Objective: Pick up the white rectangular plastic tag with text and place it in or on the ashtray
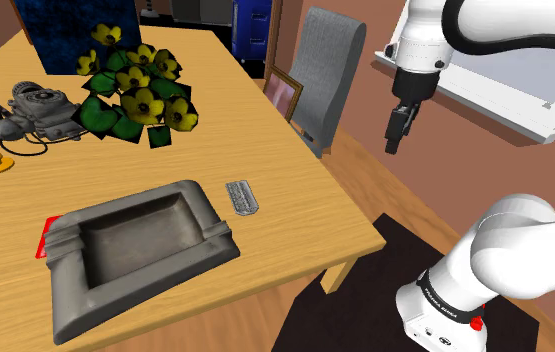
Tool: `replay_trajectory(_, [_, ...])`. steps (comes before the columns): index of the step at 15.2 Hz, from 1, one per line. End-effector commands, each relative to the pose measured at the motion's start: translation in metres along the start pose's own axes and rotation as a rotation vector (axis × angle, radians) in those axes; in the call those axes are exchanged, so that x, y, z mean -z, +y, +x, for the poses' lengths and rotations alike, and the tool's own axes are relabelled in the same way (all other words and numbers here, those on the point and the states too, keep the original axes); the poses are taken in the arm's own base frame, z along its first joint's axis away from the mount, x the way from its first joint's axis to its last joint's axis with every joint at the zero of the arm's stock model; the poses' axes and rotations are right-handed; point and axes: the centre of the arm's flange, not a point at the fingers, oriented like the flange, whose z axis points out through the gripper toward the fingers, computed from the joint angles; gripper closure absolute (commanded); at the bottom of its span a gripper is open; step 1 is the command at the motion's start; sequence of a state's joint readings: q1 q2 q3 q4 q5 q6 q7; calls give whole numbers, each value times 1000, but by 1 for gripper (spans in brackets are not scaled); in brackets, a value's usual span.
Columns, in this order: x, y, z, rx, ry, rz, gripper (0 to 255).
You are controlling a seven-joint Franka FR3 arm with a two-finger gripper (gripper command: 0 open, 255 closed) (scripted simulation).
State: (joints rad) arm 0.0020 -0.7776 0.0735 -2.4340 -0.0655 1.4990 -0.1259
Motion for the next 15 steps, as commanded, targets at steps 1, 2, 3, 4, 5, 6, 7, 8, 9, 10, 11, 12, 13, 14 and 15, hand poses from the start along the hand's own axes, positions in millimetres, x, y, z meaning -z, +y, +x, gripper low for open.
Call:
replay_trajectory(1, [0,0,0,0,0,0,0])
replay_trajectory(2, [-2,-11,5,-14,5,4,0])
replay_trajectory(3, [-4,-22,11,-29,11,8,0])
replay_trajectory(4, [-6,-33,16,-43,16,12,0])
replay_trajectory(5, [-7,-43,22,-58,21,16,0])
replay_trajectory(6, [-9,-54,28,-72,27,20,0])
replay_trajectory(7, [-10,-65,34,-86,32,23,0])
replay_trajectory(8, [-12,-75,40,-101,38,27,0])
replay_trajectory(9, [-13,-86,46,-115,43,31,0])
replay_trajectory(10, [-15,-96,53,-130,48,35,0])
replay_trajectory(11, [-16,-106,60,-144,54,39,0])
replay_trajectory(12, [-17,-116,66,-158,59,43,0])
replay_trajectory(13, [-18,-126,73,-173,64,47,0])
replay_trajectory(14, [-19,-136,81,-187,70,51,0])
replay_trajectory(15, [-20,-146,88,-202,75,55,0])
